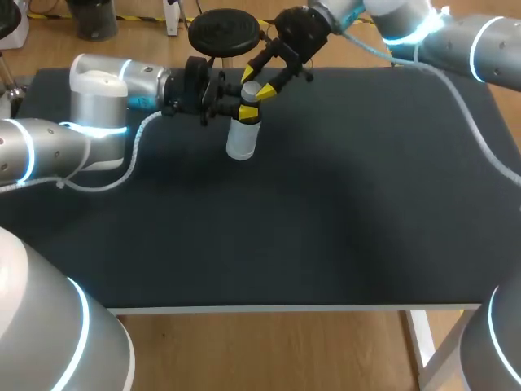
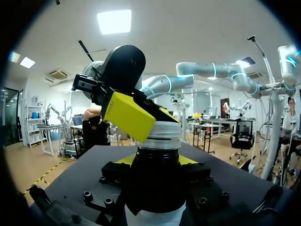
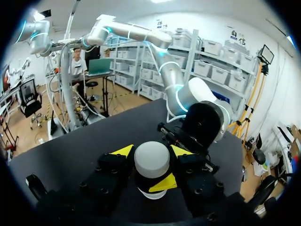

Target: Unscrew the bottle cap

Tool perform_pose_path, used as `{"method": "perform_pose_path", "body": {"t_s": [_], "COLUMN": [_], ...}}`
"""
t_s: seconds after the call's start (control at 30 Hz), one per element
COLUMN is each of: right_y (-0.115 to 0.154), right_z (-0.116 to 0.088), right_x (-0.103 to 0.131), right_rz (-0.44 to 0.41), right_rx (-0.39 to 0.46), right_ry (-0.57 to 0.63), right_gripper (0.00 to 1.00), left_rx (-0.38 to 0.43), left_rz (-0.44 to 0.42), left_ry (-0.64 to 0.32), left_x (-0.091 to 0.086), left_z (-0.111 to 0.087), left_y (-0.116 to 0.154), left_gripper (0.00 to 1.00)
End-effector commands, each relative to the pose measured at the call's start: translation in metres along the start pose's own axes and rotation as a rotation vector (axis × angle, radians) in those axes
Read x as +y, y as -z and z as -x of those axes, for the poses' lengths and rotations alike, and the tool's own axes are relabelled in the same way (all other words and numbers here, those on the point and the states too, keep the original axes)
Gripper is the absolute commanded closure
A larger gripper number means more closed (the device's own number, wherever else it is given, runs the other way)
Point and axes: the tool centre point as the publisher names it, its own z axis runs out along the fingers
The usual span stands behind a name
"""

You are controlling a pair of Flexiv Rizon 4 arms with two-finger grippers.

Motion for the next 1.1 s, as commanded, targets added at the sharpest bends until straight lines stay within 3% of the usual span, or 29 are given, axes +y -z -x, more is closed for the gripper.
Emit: {"method": "perform_pose_path", "body": {"t_s": [0.03,0.23,0.27,0.3,0.33,0.47,0.57,0.83,0.93,1.1], "right_y": [0.002,0.001,0.002,0.002,0.002,0.005,0.009,0.025,0.030,0.030], "right_z": [-0.004,-0.003,-0.003,-0.002,-0.002,0.000,0.004,0.012,0.014,0.011], "right_x": [0.010,0.011,0.011,0.010,0.010,0.010,0.009,0.001,0.000,0.003], "right_rz": [-0.028,-0.042,-0.047,-0.051,-0.045,-0.035,-0.005,0.016,0.045,0.054], "right_rx": [0.222,0.230,0.222,0.208,0.203,0.148,0.043,-0.389,-0.506,-0.655], "right_ry": [0.021,0.039,0.041,0.040,0.032,0.002,-0.065,-0.347,-0.451,-0.511], "right_gripper": [1.00,1.00,0.87,0.50,0.00,0.00,0.00,0.00,0.00,0.00], "left_rx": [-0.001,-0.001,-0.001,-0.001,-0.001,-0.001,-0.001,-0.001,-0.001,-0.001], "left_rz": [0.001,0.001,0.001,0.001,0.001,0.001,0.001,0.001,0.001,0.001], "left_ry": [0.001,0.001,0.001,0.001,0.001,0.001,0.001,0.001,0.001,0.001], "left_x": [0.003,0.003,0.003,0.003,0.003,0.003,0.003,0.003,0.003,0.003], "left_z": [0.006,0.006,0.006,0.006,0.006,0.006,0.006,0.006,0.006,0.006], "left_y": [0.004,0.004,0.004,0.004,0.004,0.004,0.004,0.004,0.004,0.004], "left_gripper": [1.00,1.00,1.00,1.00,1.00,1.00,1.00,1.00,1.00,1.00]}}
